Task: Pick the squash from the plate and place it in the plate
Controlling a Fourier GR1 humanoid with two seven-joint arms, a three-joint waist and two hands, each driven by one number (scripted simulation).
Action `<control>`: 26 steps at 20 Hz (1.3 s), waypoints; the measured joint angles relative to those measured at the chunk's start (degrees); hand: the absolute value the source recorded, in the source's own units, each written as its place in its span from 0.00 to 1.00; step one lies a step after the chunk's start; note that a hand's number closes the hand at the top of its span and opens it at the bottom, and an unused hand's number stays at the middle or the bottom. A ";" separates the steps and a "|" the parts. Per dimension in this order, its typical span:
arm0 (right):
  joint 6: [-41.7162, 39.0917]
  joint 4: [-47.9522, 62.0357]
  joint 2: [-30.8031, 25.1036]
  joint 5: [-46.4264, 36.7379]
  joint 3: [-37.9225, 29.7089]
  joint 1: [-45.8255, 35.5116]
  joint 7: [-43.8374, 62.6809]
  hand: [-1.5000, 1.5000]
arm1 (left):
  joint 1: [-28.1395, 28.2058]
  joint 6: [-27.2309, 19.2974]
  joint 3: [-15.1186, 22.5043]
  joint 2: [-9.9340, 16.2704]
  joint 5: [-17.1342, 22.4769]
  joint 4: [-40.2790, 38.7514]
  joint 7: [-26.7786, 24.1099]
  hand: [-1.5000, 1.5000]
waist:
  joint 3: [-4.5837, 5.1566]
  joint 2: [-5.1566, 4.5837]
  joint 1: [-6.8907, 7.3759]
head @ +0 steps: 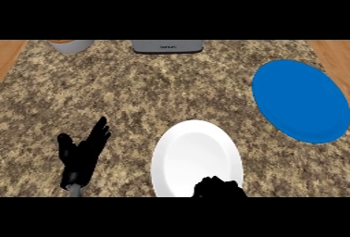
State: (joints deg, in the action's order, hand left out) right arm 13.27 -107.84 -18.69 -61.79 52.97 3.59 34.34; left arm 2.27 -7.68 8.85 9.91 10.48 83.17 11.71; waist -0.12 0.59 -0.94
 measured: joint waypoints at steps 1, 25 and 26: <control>1.83 -2.91 -1.90 -0.46 0.15 1.09 -1.40 1.00 | 0.16 -0.01 0.06 -0.15 -0.06 0.00 -0.25 0.50 | -0.01 0.02 -0.16; 26.52 1.42 -17.28 50.96 -38.70 3.86 -33.86 1.00 | -2.29 1.83 -0.98 -0.41 -0.64 -1.06 0.73 0.50 | -0.09 -0.79 1.51; 26.02 4.90 -16.83 52.61 -40.53 1.76 -35.61 1.00 | -2.41 1.84 -0.77 -0.72 -0.81 -1.34 0.40 0.50 | -0.11 -0.82 1.66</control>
State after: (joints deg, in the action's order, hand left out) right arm 39.29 -102.94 -35.51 -9.18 12.45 5.35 -1.26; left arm -0.14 -5.84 8.08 9.18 9.67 81.83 12.11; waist -0.23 -0.23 0.72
